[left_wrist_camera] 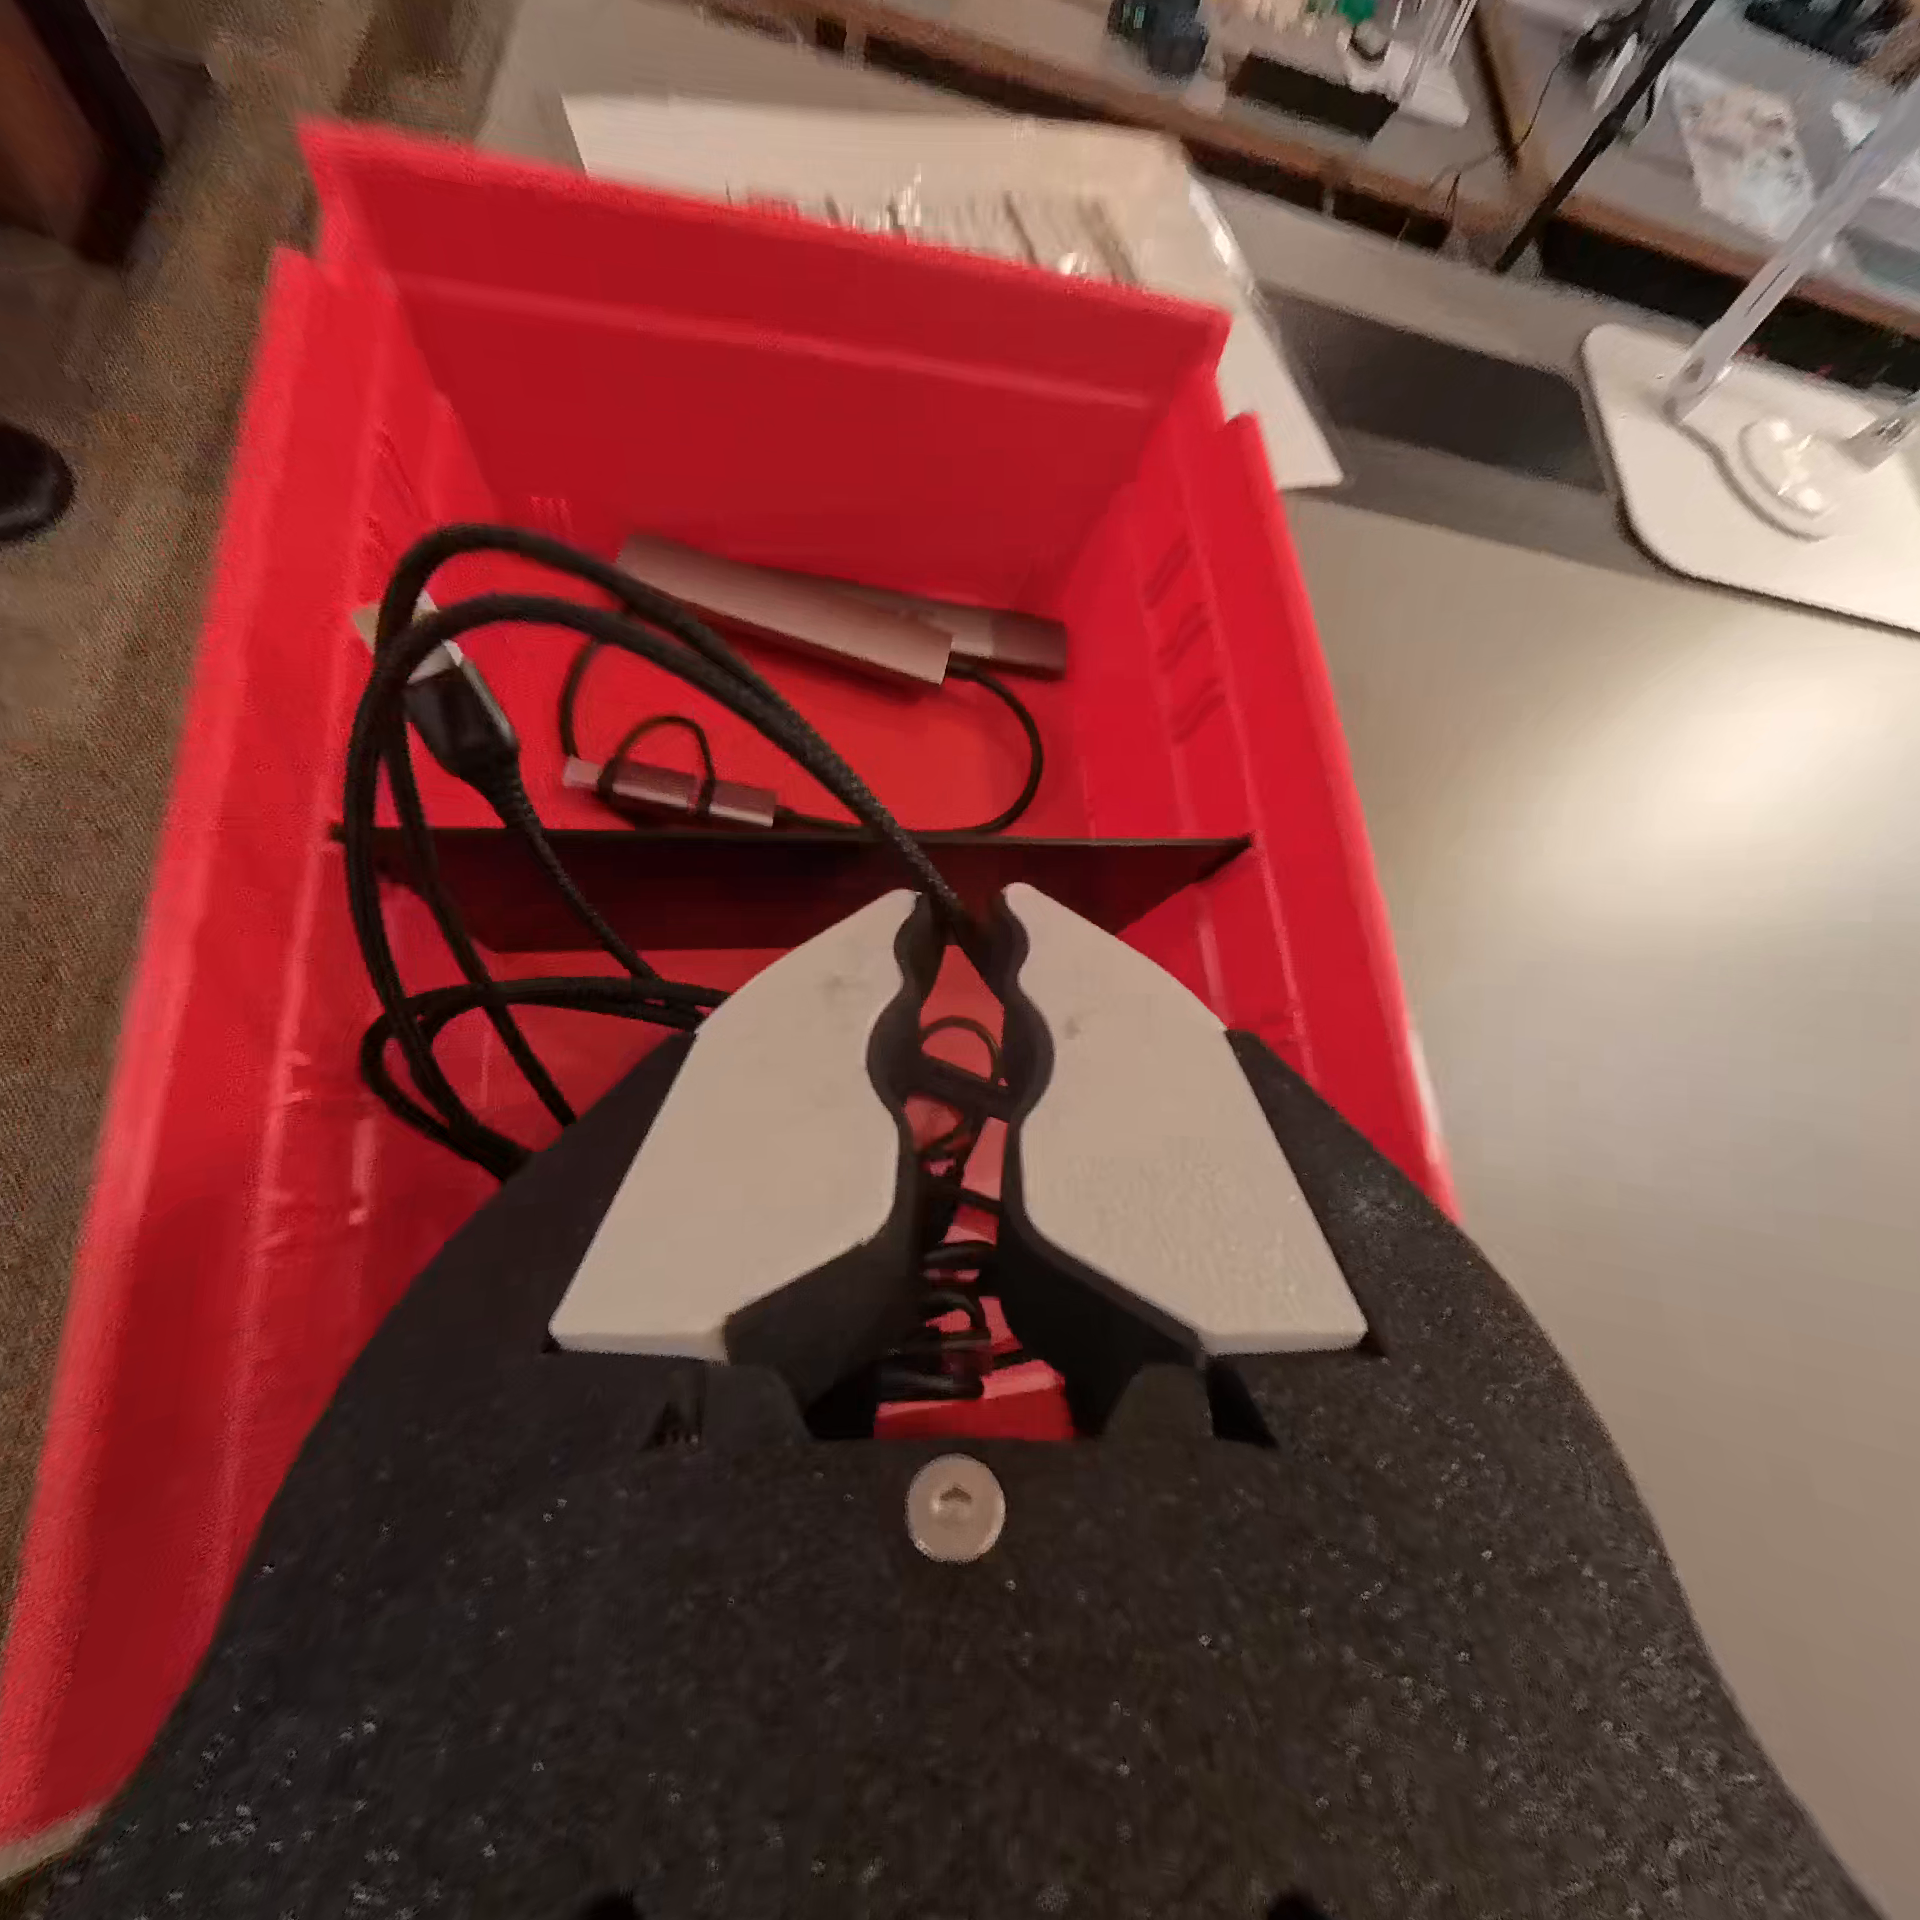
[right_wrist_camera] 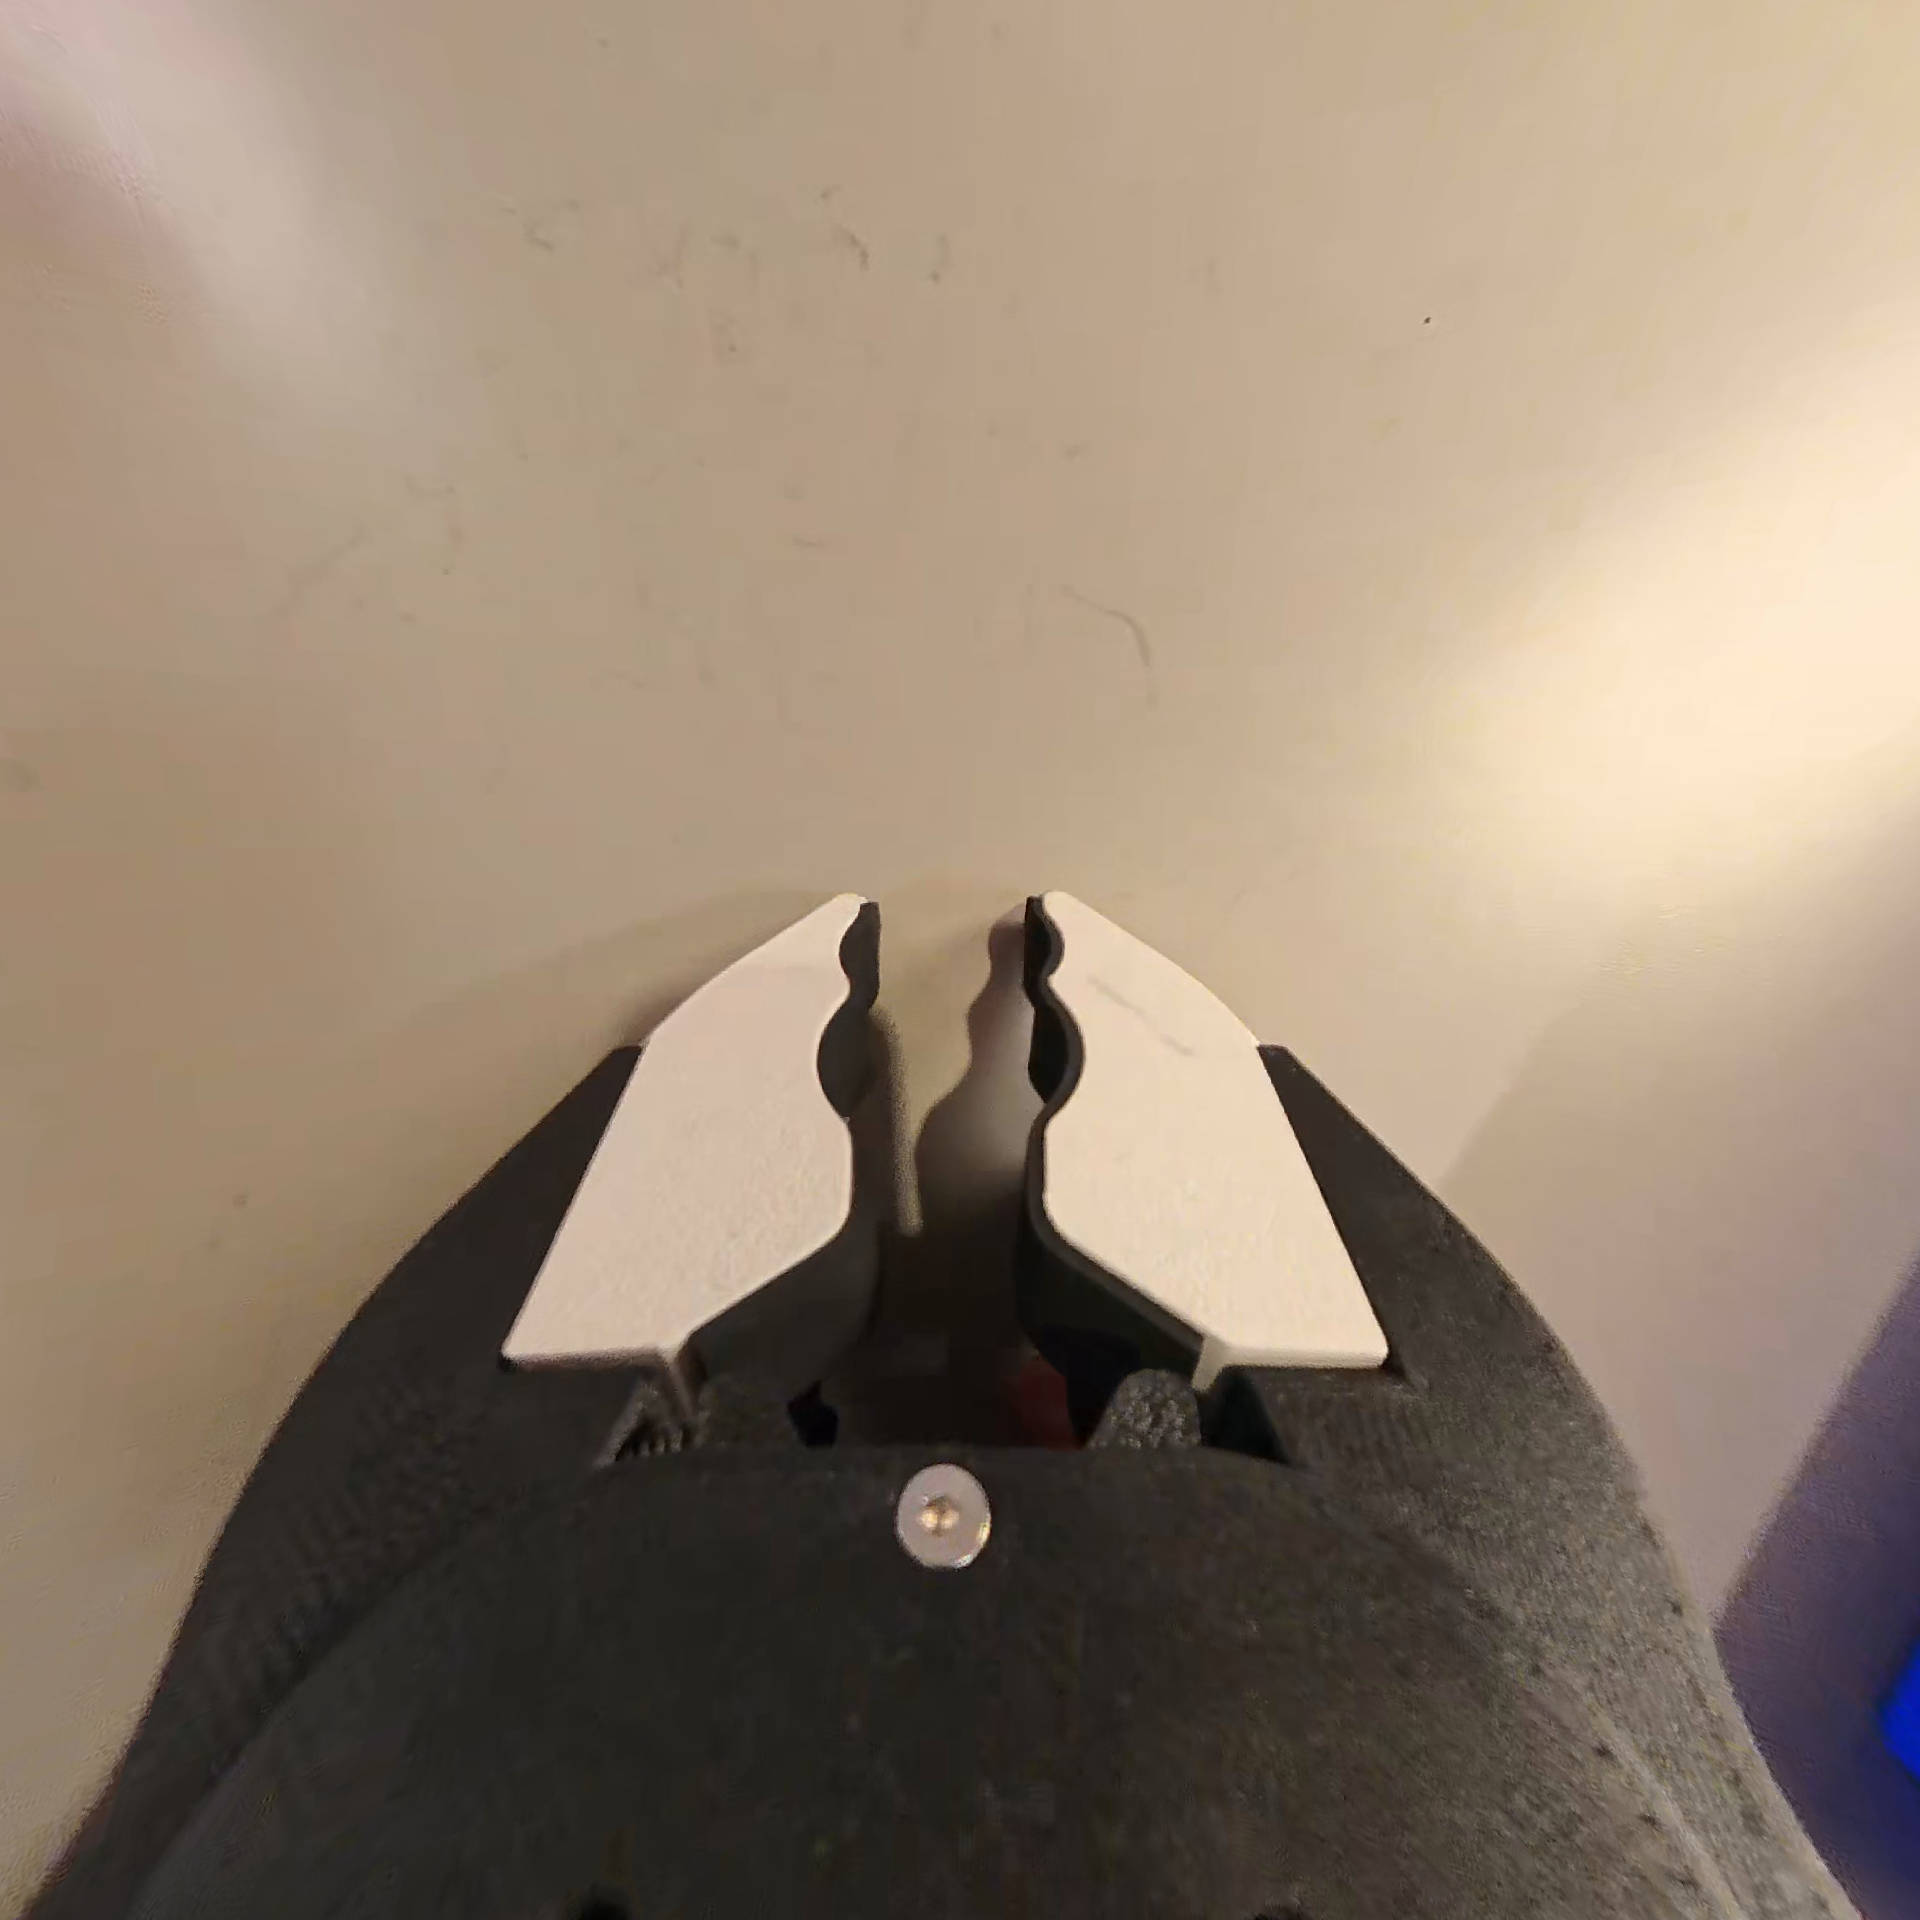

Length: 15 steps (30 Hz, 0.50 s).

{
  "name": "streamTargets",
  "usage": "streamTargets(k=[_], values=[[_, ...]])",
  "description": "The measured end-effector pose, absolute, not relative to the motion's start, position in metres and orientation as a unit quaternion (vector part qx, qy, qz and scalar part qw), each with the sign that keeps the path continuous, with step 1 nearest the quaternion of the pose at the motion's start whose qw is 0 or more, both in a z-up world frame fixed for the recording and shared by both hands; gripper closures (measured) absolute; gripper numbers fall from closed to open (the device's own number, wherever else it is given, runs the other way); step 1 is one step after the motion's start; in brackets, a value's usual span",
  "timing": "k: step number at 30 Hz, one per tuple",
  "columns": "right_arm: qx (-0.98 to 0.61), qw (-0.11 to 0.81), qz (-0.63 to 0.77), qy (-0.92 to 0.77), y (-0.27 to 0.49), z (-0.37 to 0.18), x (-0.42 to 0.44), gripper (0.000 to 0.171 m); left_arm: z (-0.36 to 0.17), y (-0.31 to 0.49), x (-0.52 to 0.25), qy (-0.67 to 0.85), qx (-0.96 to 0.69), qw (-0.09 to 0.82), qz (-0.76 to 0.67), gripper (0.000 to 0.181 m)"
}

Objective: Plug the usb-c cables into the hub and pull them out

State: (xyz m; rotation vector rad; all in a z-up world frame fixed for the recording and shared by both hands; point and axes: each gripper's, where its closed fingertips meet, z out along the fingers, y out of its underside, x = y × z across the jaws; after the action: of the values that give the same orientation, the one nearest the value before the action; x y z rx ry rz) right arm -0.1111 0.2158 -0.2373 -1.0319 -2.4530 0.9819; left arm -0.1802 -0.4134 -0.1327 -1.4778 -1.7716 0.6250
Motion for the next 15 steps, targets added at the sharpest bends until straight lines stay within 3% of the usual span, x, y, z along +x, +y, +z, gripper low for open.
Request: streamTargets(k=[1, 15], values=[[-0.360, 0.149, 0.343, -0.855, 0.216, -0.237, -0.111, 0.144, -0.119, -0.413, -0.176, -0.683, -0.573, 0.374, 0.257, 0.172], [-0.363, 0.151, 0.343, -0.853, 0.216, -0.237, -0.114, 0.145, 0.042, -0.384, -0.144, -0.533, -0.575, 0.454, 0.424, 0.177]])
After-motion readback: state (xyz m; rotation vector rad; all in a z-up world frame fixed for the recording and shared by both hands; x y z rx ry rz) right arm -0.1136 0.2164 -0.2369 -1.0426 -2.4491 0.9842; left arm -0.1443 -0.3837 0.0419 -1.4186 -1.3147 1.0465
